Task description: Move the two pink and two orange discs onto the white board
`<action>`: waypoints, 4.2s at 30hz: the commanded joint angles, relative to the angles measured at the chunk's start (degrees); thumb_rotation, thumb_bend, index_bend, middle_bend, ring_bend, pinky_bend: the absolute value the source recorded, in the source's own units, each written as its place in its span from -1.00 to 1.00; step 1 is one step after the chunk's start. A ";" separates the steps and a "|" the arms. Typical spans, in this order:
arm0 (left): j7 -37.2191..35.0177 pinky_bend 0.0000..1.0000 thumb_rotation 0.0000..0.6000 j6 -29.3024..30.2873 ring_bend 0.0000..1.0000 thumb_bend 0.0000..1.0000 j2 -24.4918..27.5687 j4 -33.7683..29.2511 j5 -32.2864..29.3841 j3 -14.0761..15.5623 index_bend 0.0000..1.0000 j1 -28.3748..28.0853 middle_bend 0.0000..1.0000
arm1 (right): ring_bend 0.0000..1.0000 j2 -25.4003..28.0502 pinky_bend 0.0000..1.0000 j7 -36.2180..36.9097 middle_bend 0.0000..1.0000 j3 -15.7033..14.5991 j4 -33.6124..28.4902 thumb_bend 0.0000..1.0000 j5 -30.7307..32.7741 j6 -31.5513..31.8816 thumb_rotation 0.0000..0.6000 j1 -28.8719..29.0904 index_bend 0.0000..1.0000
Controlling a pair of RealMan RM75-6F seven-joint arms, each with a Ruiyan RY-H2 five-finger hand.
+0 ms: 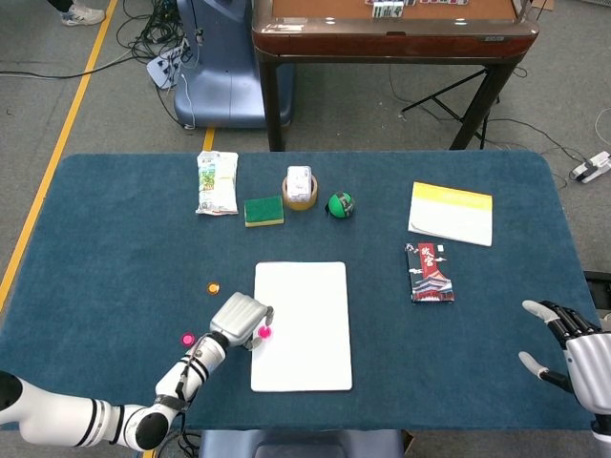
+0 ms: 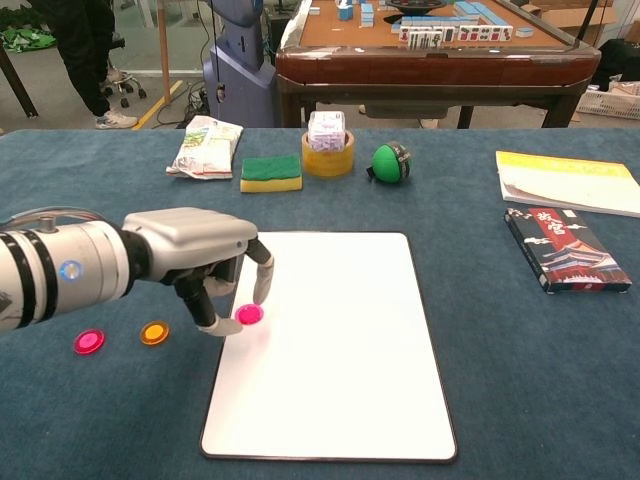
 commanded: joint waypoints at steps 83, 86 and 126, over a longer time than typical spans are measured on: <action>-9.16 1.00 1.00 4.45 1.00 -0.46 9.16 3.75 13.60 7.76 0.00 17.14 1.00 | -0.31 -0.07 0.25 -2.61 -0.37 -0.78 -1.30 -1.00 -1.06 -2.73 1.00 0.83 -0.47; -9.26 1.00 1.00 4.17 1.00 -0.46 9.16 4.10 13.75 7.60 0.00 17.50 1.00 | -0.31 -0.11 0.25 -2.76 -0.37 -0.77 -1.36 -1.00 -1.01 -2.87 1.00 0.89 -0.47; -9.07 1.00 1.00 1.48 1.00 -0.45 7.95 7.35 13.76 5.48 0.24 19.81 1.00 | -0.31 -0.11 0.25 -2.81 -0.37 -0.73 -1.41 -1.00 -0.70 -3.23 1.00 1.22 -0.47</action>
